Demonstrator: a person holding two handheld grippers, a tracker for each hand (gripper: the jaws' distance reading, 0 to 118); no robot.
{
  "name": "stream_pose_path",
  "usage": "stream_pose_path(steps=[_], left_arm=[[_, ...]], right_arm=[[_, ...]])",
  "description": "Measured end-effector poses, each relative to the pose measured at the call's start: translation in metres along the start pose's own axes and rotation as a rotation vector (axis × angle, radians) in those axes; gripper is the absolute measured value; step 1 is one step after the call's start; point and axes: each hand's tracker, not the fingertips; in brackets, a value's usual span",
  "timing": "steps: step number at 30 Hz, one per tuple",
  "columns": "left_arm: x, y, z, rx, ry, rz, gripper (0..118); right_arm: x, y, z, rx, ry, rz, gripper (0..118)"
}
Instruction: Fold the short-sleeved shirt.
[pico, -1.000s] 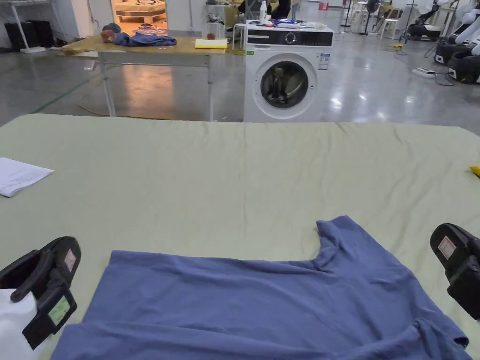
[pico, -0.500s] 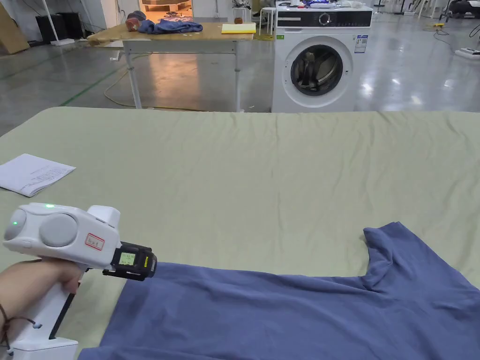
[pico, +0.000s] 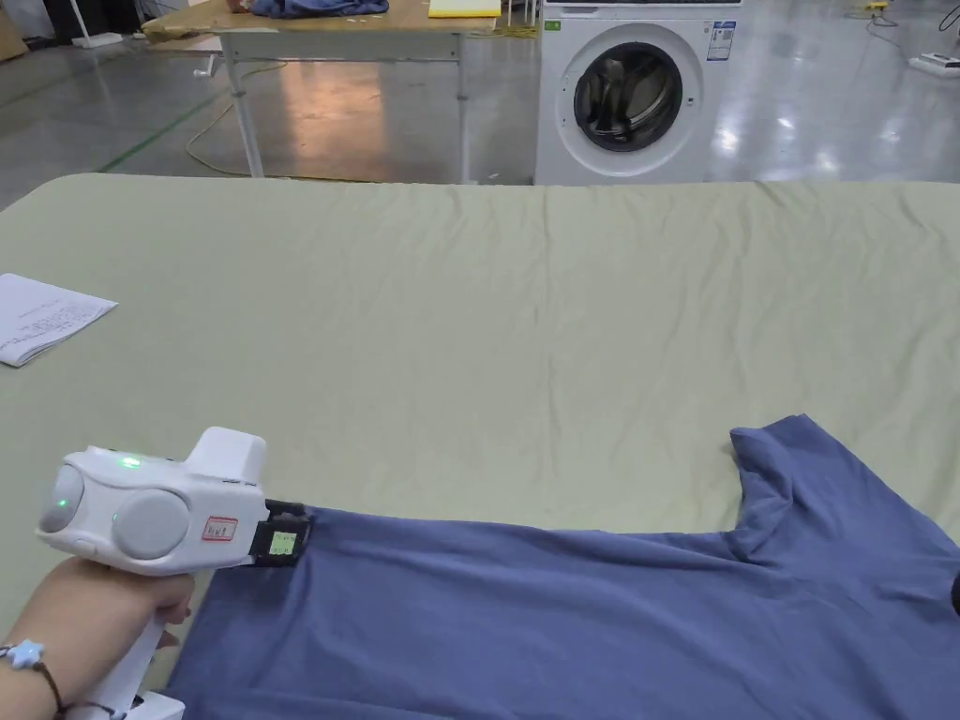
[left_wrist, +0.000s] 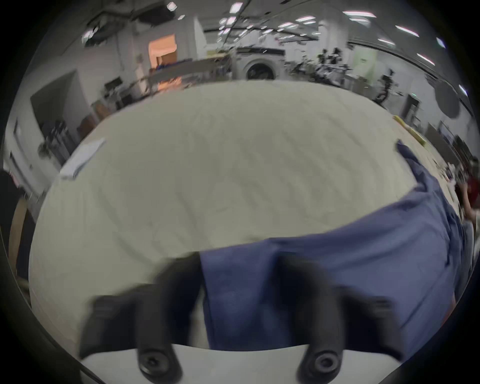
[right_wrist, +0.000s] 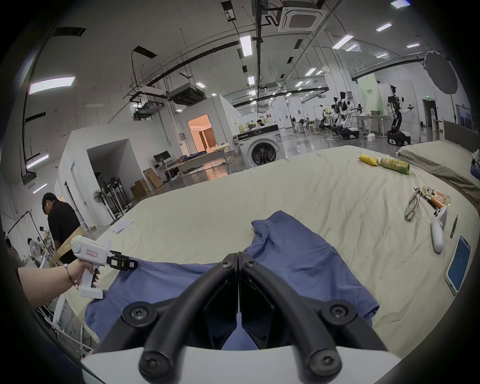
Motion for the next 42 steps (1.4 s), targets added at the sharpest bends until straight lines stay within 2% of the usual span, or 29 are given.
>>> stream_pose_path(steps=[1,2,3,6,8,10,11,12,13,14,15,16,17,19,20,21,22,24,25,26,27,28,29,30,32,35,37,42], left_arm=[[0.003,0.000,0.006,0.016,-0.038,-0.027,0],[0.006,-0.001,0.006,0.006,-0.109,-0.030,0],[0.007,-0.002,0.016,0.031,-0.046,-0.031,0],[0.012,0.000,0.054,0.183,0.001,-0.063,0],[0.010,0.000,0.079,0.248,-0.040,0.002,0],[0.015,-0.003,0.099,0.261,-0.055,0.004,0],[0.017,-0.005,0.106,0.262,-0.052,-0.002,0],[0.018,-0.006,0.110,0.262,-0.054,-0.006,0],[0.018,-0.007,0.113,0.259,-0.055,-0.011,0],[0.021,-0.007,0.117,0.257,-0.055,-0.010,0],[0.020,-0.008,0.118,0.253,-0.059,-0.005,0],[0.019,-0.008,0.119,0.250,-0.061,0.015,0],[0.018,-0.010,0.119,0.244,-0.073,0.049,0],[0.015,-0.011,0.116,0.250,-0.072,0.095,0],[0.014,-0.012,0.114,0.244,-0.070,0.112,0],[0.014,-0.012,0.113,0.236,-0.072,0.116,0],[0.014,-0.012,0.111,0.232,-0.070,0.119,0],[0.014,-0.014,0.106,0.211,-0.058,0.115,0],[0.014,-0.014,0.104,0.197,-0.054,0.112,0],[0.012,-0.015,0.100,0.184,-0.051,0.109,0],[0.012,-0.015,0.097,0.173,-0.050,0.108,0],[0.011,-0.016,0.093,0.159,-0.047,0.106,0],[0.010,-0.017,0.091,0.152,-0.040,0.108,0],[0.009,-0.019,0.088,0.146,-0.039,0.114,0],[0.008,-0.021,0.083,0.136,-0.034,0.140,0],[0.000,-0.019,0.079,0.150,-0.029,0.187,0],[-0.003,-0.009,0.076,0.153,-0.026,0.191,0],[-0.008,0.025,0.071,0.229,0.024,0.133,0]], right_arm=[[0.001,0.002,-0.003,-0.005,0.008,-0.007,0],[0.004,0.007,-0.008,-0.010,0.025,-0.019,0],[0.007,0.014,-0.014,-0.015,0.048,-0.025,0],[0.021,0.040,-0.039,-0.006,0.070,0.010,0],[0.039,0.063,-0.072,-0.078,0.019,0.054,0],[0.066,0.082,-0.113,-0.235,0.044,0.034,2],[0.081,0.088,-0.134,-0.293,0.031,0.011,19],[0.090,0.093,-0.154,-0.354,0.025,0.004,67],[0.097,0.094,-0.170,-0.410,-0.018,0.026,103],[0.104,0.093,-0.190,-0.466,-0.062,0.041,118],[0.111,0.091,-0.206,-0.521,-0.096,0.043,112],[0.110,0.088,-0.215,-0.562,-0.123,0.040,111],[0.105,0.096,-0.242,-0.512,-0.144,0.038,111],[0.106,0.095,-0.274,-0.597,-0.195,-0.003,111],[0.134,0.066,-0.270,-0.629,-0.226,-0.018,111],[0.137,0.062,-0.280,-0.659,-0.249,-0.024,111],[0.138,0.058,-0.288,-0.720,-0.252,-0.004,109],[0.134,0.048,-0.281,-0.764,-0.293,0.165,99],[0.129,0.052,-0.279,-0.754,-0.243,0.241,96],[0.126,0.058,-0.278,-0.767,-0.235,0.213,87],[0.125,0.061,-0.277,-0.759,-0.222,0.195,67],[0.114,0.058,-0.260,-0.747,-0.212,0.204,40],[0.112,0.059,-0.255,-0.737,-0.200,0.218,7],[0.113,0.059,-0.250,-0.722,-0.191,0.237,0],[0.111,0.065,-0.233,-0.634,-0.190,0.214,0],[0.125,0.078,-0.203,-0.498,-0.179,0.029,0],[0.114,0.094,-0.182,-0.389,-0.156,-0.037,0],[0.099,0.131,-0.172,-0.235,-0.190,-0.029,0]])
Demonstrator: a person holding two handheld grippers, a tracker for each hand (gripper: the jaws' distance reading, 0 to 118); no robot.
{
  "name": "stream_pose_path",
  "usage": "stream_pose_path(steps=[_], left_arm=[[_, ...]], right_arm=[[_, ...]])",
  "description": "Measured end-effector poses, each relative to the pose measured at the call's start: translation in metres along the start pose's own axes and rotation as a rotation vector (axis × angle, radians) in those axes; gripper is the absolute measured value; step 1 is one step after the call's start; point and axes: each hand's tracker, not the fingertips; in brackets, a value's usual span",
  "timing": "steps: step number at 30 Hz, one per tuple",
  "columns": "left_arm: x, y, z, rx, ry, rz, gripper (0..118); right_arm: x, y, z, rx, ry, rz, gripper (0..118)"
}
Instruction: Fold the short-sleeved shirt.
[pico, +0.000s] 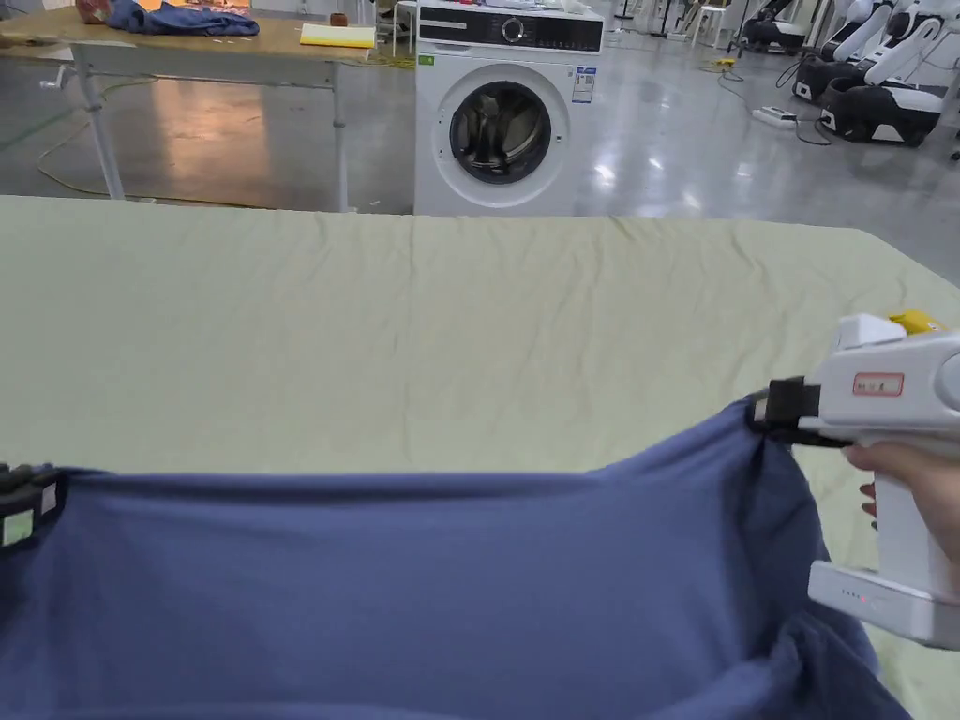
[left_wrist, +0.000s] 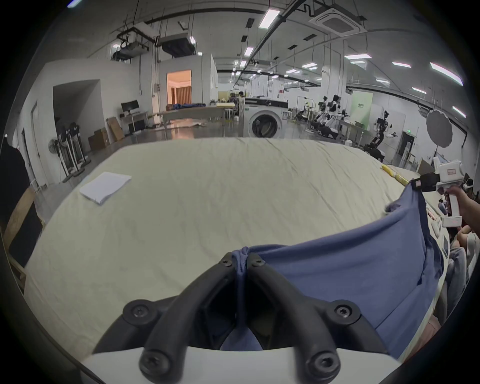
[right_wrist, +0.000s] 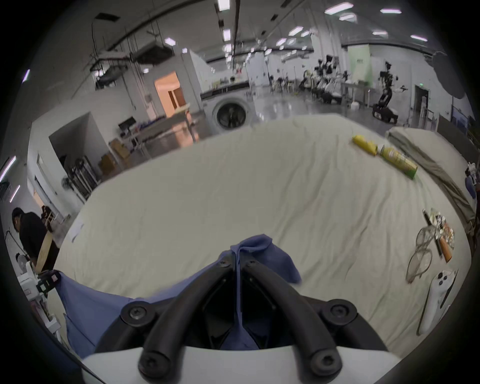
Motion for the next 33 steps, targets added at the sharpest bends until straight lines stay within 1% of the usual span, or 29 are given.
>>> stream_pose_path(steps=[2,4,6,7,8,9,11,13,16,18,19,20,21,22,23,24,25,26,27,28,31,33], left_arm=[[0.001,0.014,-0.003,0.035,0.011,0.004,0],[-0.002,0.023,-0.003,0.052,0.003,0.023,0],[-0.003,0.025,0.000,0.059,-0.029,0.059,0],[-0.003,0.022,0.003,0.058,-0.032,0.072,0],[-0.004,0.016,0.008,0.062,-0.036,0.080,0],[-0.005,0.009,0.015,0.065,-0.042,0.085,0],[-0.008,-0.012,0.030,0.049,-0.072,0.100,0],[-0.011,-0.042,0.050,0.033,-0.097,0.106,0],[-0.014,-0.091,0.077,-0.030,-0.154,0.123,0],[-0.017,-0.123,0.086,-0.073,-0.207,0.114,0],[-0.018,-0.135,0.086,-0.118,-0.245,0.121,0],[-0.018,-0.146,0.087,-0.141,-0.255,0.133,5],[-0.019,-0.157,0.088,-0.146,-0.238,0.152,22],[-0.017,-0.161,0.089,-0.139,-0.258,0.154,46],[-0.016,-0.166,0.091,-0.125,-0.211,0.134,72],[-0.018,-0.168,0.094,-0.110,-0.160,0.115,90],[-0.018,-0.167,0.098,-0.089,-0.145,0.109,91],[-0.018,-0.164,0.104,-0.065,-0.137,0.115,91],[-0.016,-0.157,0.110,-0.039,-0.121,0.126,91],[-0.011,-0.149,0.118,-0.005,-0.112,0.127,91],[0.011,-0.120,0.149,0.188,-0.094,0.125,91],[0.035,-0.105,0.175,0.349,-0.041,0.105,90]], right_arm=[[-0.004,0.013,0.004,0.051,-0.016,-0.015,0],[-0.007,0.019,0.010,0.075,-0.012,-0.020,0],[-0.007,0.016,0.018,0.081,-0.013,-0.013,0],[-0.007,0.011,0.022,0.084,-0.020,0.002,0],[-0.006,0.004,0.029,0.094,-0.038,0.044,0],[-0.003,-0.006,0.038,0.106,-0.050,0.067,0],[0.009,-0.032,0.057,0.102,-0.033,0.052,0],[0.023,-0.061,0.077,0.059,0.013,0.017,0],[0.044,-0.117,0.106,-0.036,0.041,-0.035,0],[0.055,-0.155,0.115,-0.090,0.038,-0.039,0],[0.059,-0.167,0.114,-0.092,0.018,-0.040,0],[0.064,-0.180,0.114,-0.096,0.000,-0.053,0],[0.071,-0.192,0.112,-0.095,0.012,-0.103,7],[0.075,-0.199,0.111,-0.090,0.021,-0.137,21],[0.076,-0.203,0.110,-0.076,0.010,-0.161,43],[0.077,-0.204,0.110,-0.051,-0.015,-0.161,77],[0.075,-0.202,0.111,-0.032,-0.046,-0.149,97],[0.072,-0.200,0.118,-0.005,-0.070,-0.133,110],[0.068,-0.196,0.124,0.032,-0.070,-0.118,114],[0.061,-0.191,0.132,0.084,-0.054,-0.093,114],[0.029,-0.173,0.162,0.220,-0.008,0.001,114],[-0.003,-0.171,0.188,0.389,-0.004,0.080,113]])
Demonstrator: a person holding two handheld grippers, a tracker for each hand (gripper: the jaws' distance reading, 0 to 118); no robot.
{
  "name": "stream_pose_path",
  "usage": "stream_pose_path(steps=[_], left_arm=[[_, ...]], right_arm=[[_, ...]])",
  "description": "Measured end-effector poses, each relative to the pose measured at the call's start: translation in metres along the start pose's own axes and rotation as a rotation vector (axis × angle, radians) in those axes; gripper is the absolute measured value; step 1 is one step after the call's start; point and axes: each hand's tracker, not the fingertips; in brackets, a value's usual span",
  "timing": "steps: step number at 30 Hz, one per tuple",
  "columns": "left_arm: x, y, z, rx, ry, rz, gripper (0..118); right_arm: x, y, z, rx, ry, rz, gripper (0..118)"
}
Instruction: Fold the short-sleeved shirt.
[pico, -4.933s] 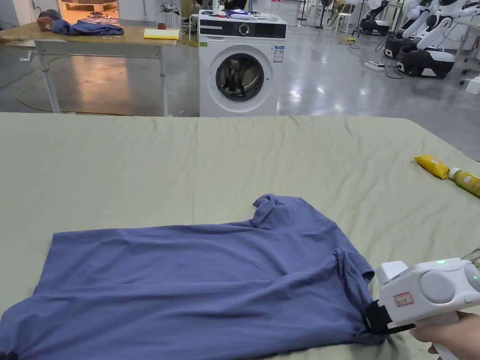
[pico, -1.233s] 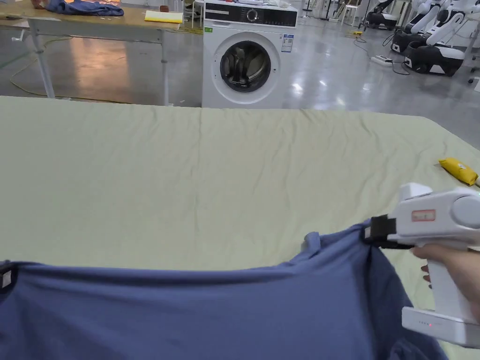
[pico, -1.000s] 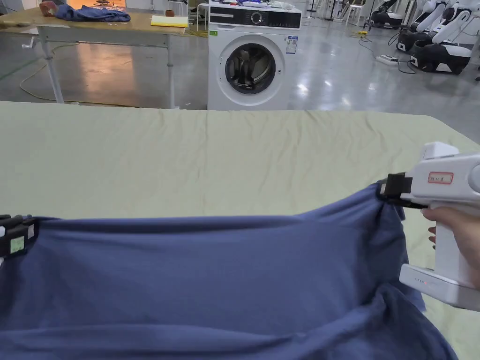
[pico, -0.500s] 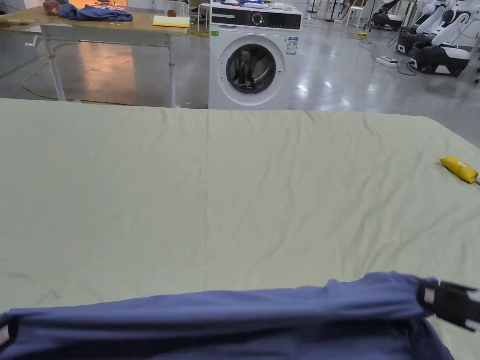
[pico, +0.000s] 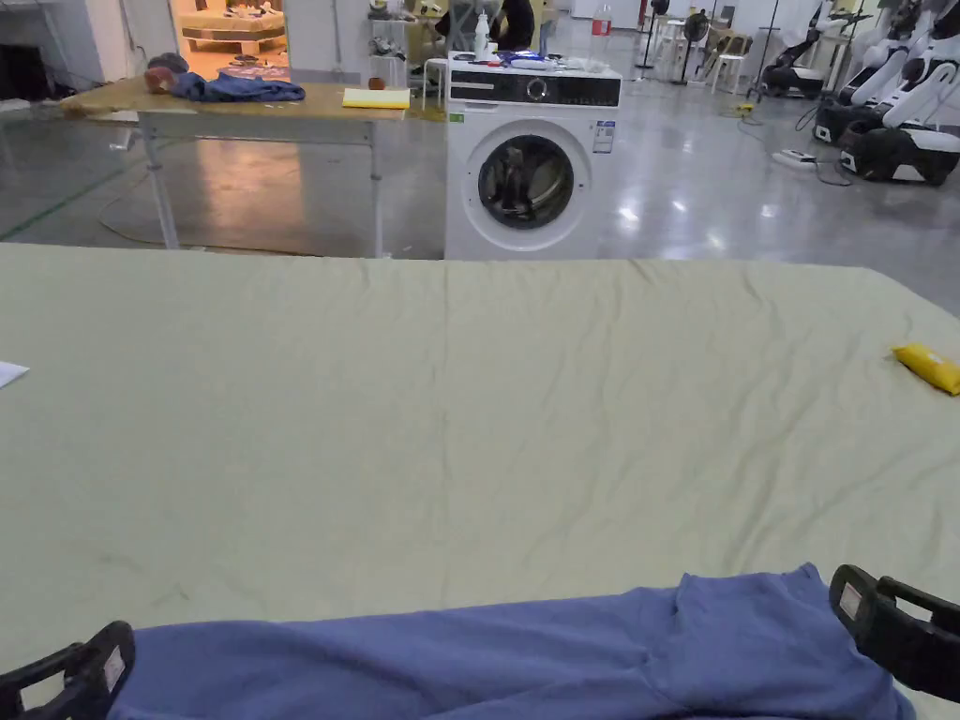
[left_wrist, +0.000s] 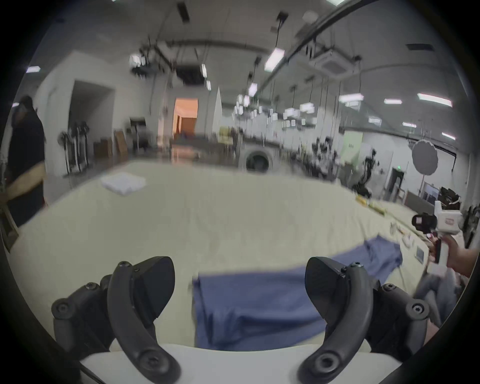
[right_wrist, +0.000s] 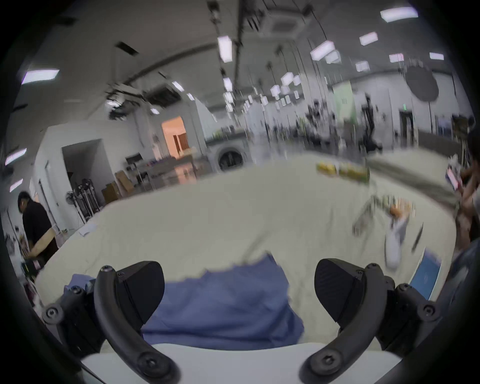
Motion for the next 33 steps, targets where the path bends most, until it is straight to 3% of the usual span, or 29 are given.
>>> stream_pose_path(steps=[3,4,5,6,7,8,10,13,17,21,24,25,26,27,28,29,33], left_arm=[[0.039,0.012,0.023,0.182,0.081,-0.032,84],[0.049,0.015,0.028,0.225,0.095,-0.047,79],[0.061,0.017,0.034,0.270,0.103,-0.060,64],[0.067,0.015,0.037,0.305,0.121,-0.073,27],[0.072,0.013,0.039,0.325,0.155,-0.086,4],[0.083,0.014,0.043,0.373,0.134,-0.097,0],[0.088,0.014,0.046,0.375,0.129,-0.119,0],[0.094,0.009,0.044,0.360,0.148,-0.185,0],[0.082,0.008,0.047,0.325,0.162,-0.119,0],[0.023,0.028,0.025,0.081,-0.064,0.133,0],[-0.053,0.034,-0.009,-0.205,-0.196,0.427,0],[-0.080,0.026,-0.021,-0.287,-0.254,0.538,8],[-0.102,0.017,-0.032,-0.364,-0.304,0.603,27],[-0.116,0.010,-0.040,-0.411,-0.322,0.638,72],[-0.132,0.000,-0.047,-0.455,-0.282,0.628,98],[-0.143,-0.009,-0.053,-0.498,-0.262,0.634,107],[-0.174,-0.041,-0.070,-0.558,-0.328,0.783,107]], right_arm=[[-0.048,0.007,0.036,0.241,-0.002,0.090,110],[-0.061,0.007,0.047,0.317,-0.007,0.100,105],[-0.069,0.001,0.056,0.394,-0.015,0.090,93],[-0.081,0.000,0.065,0.449,-0.020,0.075,59],[-0.088,0.000,0.069,0.464,-0.030,0.052,18],[-0.095,0.000,0.074,0.479,-0.047,0.022,0],[-0.100,0.002,0.074,0.441,0.028,-0.009,0],[-0.106,0.002,0.070,0.435,-0.009,0.072,0],[-0.104,0.005,0.073,0.440,-0.009,0.070,0],[-0.101,0.008,0.071,0.390,0.011,0.080,0],[-0.101,0.008,0.070,0.347,0.045,0.099,0],[-0.101,0.005,0.069,0.340,0.059,0.109,0],[-0.101,0.001,0.067,0.337,0.068,0.115,0],[-0.103,-0.003,0.063,0.320,0.069,0.124,0],[-0.104,-0.006,0.057,0.278,0.066,0.136,0],[-0.107,-0.009,0.056,0.244,0.068,0.132,0],[-0.111,-0.017,0.048,0.204,0.083,0.100,0]])
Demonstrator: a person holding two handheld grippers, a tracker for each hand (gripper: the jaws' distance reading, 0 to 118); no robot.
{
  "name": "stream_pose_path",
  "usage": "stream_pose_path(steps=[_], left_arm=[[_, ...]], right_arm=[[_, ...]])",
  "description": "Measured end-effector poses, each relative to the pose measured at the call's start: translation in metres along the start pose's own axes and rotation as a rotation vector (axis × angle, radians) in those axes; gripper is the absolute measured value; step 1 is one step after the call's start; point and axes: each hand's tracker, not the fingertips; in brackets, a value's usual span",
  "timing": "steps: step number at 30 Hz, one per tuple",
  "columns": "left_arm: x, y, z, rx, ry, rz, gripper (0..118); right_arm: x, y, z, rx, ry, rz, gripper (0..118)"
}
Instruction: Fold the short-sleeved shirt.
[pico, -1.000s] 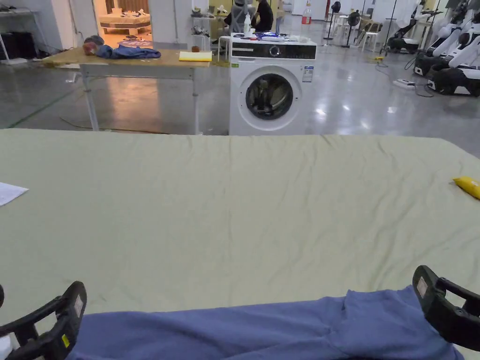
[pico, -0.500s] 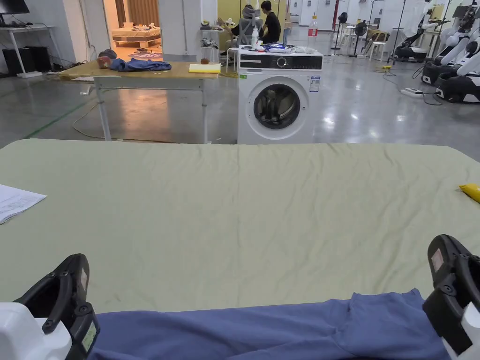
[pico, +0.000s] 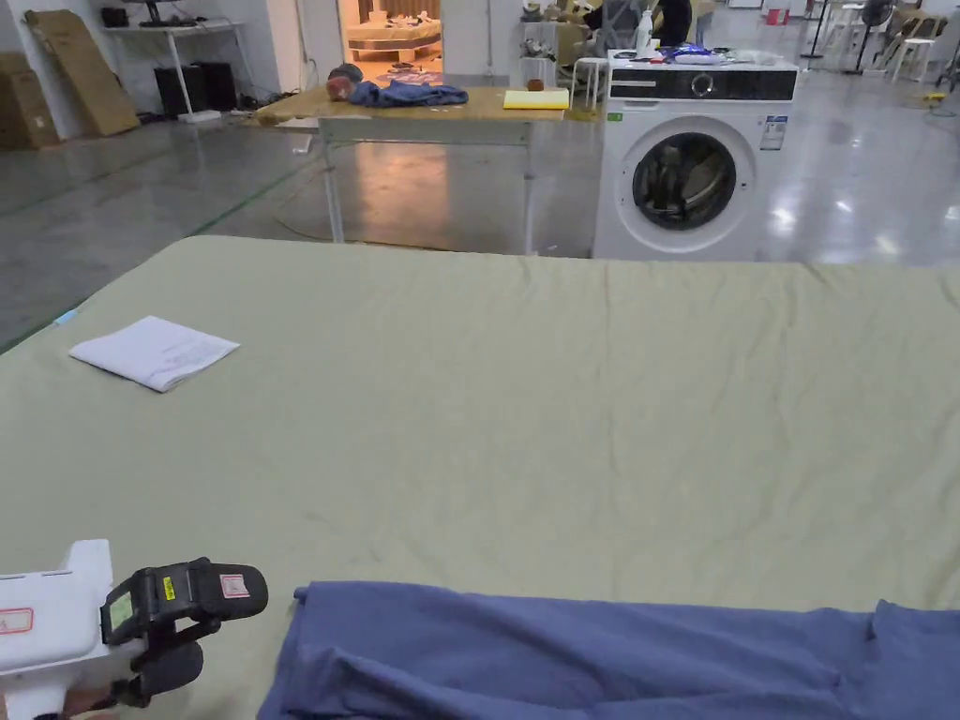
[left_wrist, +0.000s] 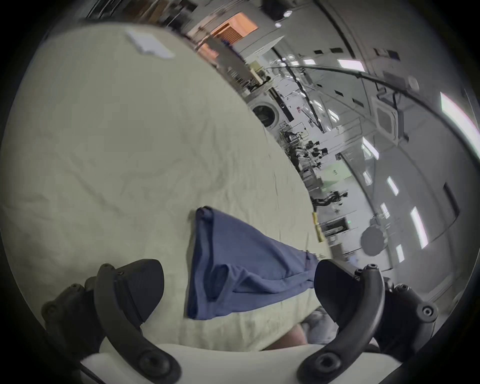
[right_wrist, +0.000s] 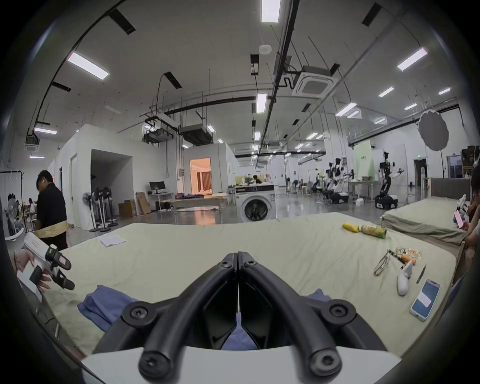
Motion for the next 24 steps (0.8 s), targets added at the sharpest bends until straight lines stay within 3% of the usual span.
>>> stream_pose_path(steps=[5,14,15,16,17,18,19,20,21,24], left_arm=[[-0.034,-0.005,-0.043,-0.087,-0.147,0.130,107],[-0.026,-0.009,-0.109,-0.200,-0.356,0.145,105],[-0.026,-0.009,-0.110,-0.200,-0.346,0.146,94],[-0.026,-0.008,-0.110,-0.210,-0.315,0.131,69],[-0.028,-0.011,-0.113,-0.212,-0.238,0.109,8],[-0.036,-0.011,-0.117,-0.240,-0.028,0.062,2],[-0.038,-0.018,-0.119,-0.230,0.058,0.000,2],[-0.025,-0.016,-0.116,-0.184,-0.095,0.008,1],[-0.018,-0.015,-0.115,-0.203,-0.037,0.010,1],[0.005,-0.011,-0.105,-0.171,0.065,-0.158,0]], right_arm=[[-0.010,-0.001,-0.008,-0.040,0.030,0.021,0],[-0.018,0.009,-0.012,-0.033,0.069,0.056,0],[-0.018,0.010,-0.014,-0.034,0.072,0.052,0],[-0.019,0.010,-0.013,-0.034,0.074,0.051,0],[-0.019,0.009,-0.014,-0.035,0.073,0.050,0],[-0.019,0.008,-0.015,-0.037,0.072,0.049,0],[-0.018,0.006,-0.017,-0.045,0.073,0.043,0],[-0.018,0.004,-0.017,-0.059,0.073,0.033,0],[-0.018,0.003,-0.019,-0.068,0.072,0.021,0],[-0.018,0.002,-0.020,-0.083,0.081,-0.017,0]])
